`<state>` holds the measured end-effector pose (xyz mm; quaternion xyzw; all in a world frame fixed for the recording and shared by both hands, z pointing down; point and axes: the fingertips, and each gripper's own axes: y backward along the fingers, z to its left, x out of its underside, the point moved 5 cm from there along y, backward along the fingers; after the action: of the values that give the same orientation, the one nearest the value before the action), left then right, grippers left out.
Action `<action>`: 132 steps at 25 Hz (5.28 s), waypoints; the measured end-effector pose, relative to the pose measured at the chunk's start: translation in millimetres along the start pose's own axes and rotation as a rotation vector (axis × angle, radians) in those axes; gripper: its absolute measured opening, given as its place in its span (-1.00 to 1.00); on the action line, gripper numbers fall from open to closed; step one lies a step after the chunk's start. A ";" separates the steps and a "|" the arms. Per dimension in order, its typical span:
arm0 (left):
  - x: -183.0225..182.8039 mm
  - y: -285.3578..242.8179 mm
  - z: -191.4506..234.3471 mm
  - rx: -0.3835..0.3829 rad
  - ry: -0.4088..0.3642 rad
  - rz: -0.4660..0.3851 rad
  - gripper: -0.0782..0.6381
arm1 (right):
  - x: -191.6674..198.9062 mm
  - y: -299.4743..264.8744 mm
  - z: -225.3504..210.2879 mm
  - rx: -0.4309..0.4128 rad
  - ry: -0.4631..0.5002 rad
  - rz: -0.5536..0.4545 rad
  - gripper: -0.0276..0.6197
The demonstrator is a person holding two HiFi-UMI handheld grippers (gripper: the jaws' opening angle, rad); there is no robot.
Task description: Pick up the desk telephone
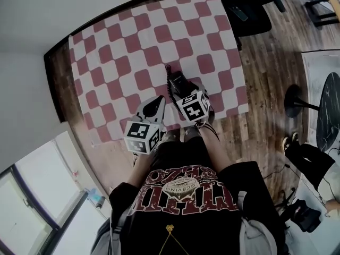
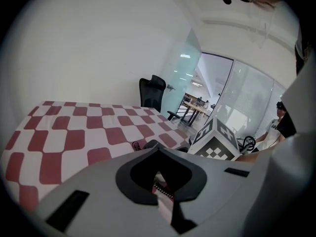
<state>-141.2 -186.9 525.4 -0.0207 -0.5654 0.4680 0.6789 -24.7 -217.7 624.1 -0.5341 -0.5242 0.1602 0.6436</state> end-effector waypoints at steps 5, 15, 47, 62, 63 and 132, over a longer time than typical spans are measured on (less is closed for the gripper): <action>1.1 1.7 1.4 -0.010 0.012 -0.010 -0.77 | 0.4 -0.8 2.5 0.021 0.038 0.006 0.02; 8.6 -0.6 0.7 -0.012 0.028 -0.024 -0.77 | 2.3 -1.5 1.9 0.019 0.002 -0.062 -0.01; 1.0 -8.5 -5.8 -0.046 -0.105 -0.039 -0.77 | 10.3 39.9 -16.9 -0.086 -0.020 -0.079 -0.03; 5.2 -15.5 -6.6 -0.024 -0.097 -0.027 -0.77 | -12.2 82.9 -3.1 -0.120 -0.007 -0.135 -0.03; 6.1 -15.7 -5.9 -0.026 -0.100 -0.027 -0.78 | -13.8 85.7 -2.0 -0.122 -0.008 -0.140 -0.03; 43.6 -33.5 -12.9 0.000 -0.106 0.082 -0.77 | -55.0 179.5 29.9 -0.217 0.149 -0.214 -0.03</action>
<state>-113.8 -170.5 572.1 -0.0190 -0.5993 0.4957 0.6283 -8.4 -176.5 439.2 -0.5521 -0.5429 -0.0067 0.6328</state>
